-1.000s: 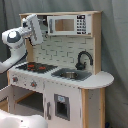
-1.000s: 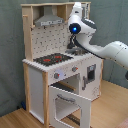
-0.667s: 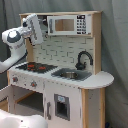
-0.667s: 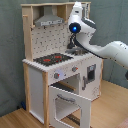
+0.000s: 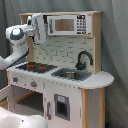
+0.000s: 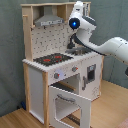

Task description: Play with the kitchen

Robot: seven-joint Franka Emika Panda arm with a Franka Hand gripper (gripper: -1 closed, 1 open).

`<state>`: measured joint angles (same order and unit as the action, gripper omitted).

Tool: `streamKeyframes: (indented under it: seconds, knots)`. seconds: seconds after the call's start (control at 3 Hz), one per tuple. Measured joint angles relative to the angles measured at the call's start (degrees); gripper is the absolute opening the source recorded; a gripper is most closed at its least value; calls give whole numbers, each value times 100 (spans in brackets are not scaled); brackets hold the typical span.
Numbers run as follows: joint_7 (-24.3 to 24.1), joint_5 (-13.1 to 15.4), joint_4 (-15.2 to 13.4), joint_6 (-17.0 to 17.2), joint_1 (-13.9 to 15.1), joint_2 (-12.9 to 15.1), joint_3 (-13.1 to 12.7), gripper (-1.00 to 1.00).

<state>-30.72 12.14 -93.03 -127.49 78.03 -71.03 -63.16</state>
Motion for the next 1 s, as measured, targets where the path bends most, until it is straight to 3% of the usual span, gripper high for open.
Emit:
streamKeyframes:
  seconds: [0.67, 1.0]
  knots:
    - [530, 4, -66, 1035, -52, 31, 308, -100]
    - [632, 22, -381, 1410, -319, 17, 482, -100]
